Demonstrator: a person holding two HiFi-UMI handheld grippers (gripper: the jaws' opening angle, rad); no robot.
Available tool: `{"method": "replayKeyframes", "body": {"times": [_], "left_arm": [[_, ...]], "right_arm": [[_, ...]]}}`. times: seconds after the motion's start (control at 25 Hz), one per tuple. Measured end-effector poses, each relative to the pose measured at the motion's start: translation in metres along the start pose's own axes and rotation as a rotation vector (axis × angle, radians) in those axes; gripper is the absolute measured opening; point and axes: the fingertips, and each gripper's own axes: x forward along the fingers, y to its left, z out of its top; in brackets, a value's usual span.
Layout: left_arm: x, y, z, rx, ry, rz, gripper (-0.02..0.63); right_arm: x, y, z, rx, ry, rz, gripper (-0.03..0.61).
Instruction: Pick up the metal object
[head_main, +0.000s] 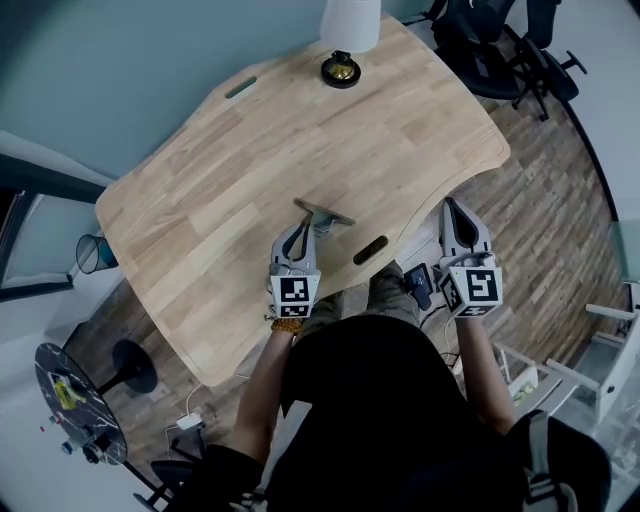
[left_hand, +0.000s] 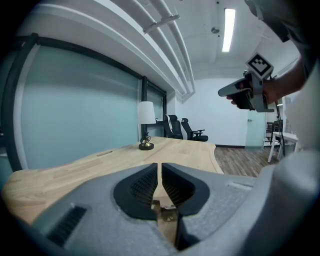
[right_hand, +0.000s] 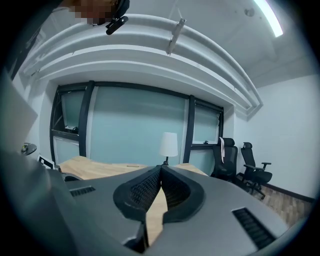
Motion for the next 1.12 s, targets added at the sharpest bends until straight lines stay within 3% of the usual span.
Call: {"method": "replayKeyframes", "body": {"times": [0.32,0.44,0.64,1.12], "left_arm": [[0.016,0.001,-0.041,0.008,0.131,-0.035,0.035],[0.026,-0.001,-0.054,-0.002,0.181,-0.055,0.121],[0.033,-0.003,-0.082,-0.020,0.274,-0.091,0.199],[0.040,-0.018,-0.145,-0.065,0.443,-0.150,0.318]], "right_arm": [[0.017,-0.030,-0.007,0.057,-0.025,-0.039,0.005],[0.024,-0.036,-0.015,0.054,-0.016,-0.036,0.005],[0.036,-0.033,-0.015,0.094,-0.022,-0.024,0.005],[0.042,-0.027,-0.010,0.063,-0.014,0.001,0.005]]}}
